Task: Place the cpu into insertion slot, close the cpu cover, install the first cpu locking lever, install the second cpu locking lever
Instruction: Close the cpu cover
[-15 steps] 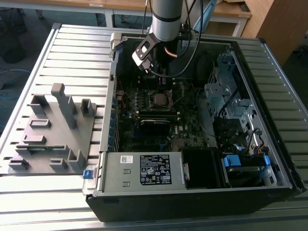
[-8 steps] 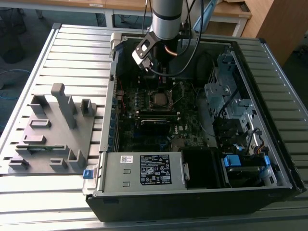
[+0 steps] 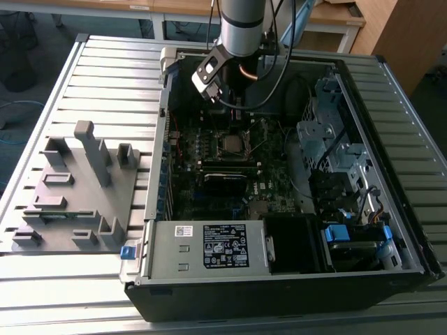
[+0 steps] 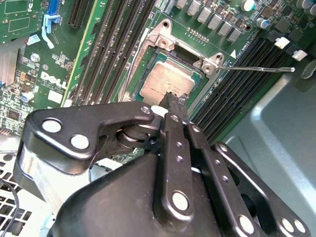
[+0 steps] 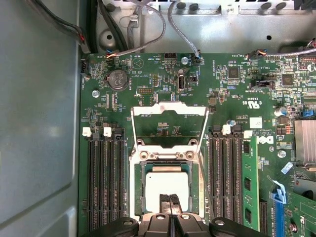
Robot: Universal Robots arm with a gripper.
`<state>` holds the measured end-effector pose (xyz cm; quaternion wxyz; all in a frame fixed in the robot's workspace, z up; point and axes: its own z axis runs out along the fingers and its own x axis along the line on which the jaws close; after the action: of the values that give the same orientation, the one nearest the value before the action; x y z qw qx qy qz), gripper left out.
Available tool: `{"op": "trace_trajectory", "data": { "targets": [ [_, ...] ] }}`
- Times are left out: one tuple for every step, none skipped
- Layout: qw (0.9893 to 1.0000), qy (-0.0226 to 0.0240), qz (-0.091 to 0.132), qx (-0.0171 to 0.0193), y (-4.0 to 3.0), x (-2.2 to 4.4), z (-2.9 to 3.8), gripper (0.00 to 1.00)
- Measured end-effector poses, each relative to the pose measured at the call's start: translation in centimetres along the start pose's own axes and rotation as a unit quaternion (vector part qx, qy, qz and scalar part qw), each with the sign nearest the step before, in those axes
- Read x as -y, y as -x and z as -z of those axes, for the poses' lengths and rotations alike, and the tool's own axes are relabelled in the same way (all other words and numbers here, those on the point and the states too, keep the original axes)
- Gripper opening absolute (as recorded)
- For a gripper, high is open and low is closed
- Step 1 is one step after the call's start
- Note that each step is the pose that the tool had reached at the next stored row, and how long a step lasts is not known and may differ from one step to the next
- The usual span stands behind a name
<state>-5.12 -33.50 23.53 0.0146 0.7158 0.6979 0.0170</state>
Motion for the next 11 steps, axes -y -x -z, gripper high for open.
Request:
{"op": "trace_trajectory", "data": {
  "targets": [
    [1.0000,0.0000,0.000,0.0001,0.00,0.00,0.03,0.10],
    [1.0000,0.0000,0.000,0.0000,0.00,0.00,0.04,0.10],
    [1.0000,0.0000,0.000,0.0000,0.00,0.00,0.06,0.10],
    [1.0000,0.0000,0.000,0.0001,0.00,0.00,0.08,0.10],
    [1.0000,0.0000,0.000,0.0001,0.00,0.00,0.10,0.10],
    [1.0000,0.0000,0.000,0.0000,0.00,-0.01,0.12,0.10],
    [1.0000,0.0000,0.000,0.0000,0.00,-0.01,0.14,0.10],
    [1.0000,0.0000,0.000,0.0000,0.00,-0.01,0.17,0.10],
    [1.0000,0.0000,0.000,0.0000,0.00,-0.01,0.18,0.10],
    [1.0000,0.0000,0.000,0.0000,0.00,-0.01,0.18,0.10],
    [1.0000,0.0000,0.000,0.0000,0.00,-0.01,0.19,0.10]
  ]
}}
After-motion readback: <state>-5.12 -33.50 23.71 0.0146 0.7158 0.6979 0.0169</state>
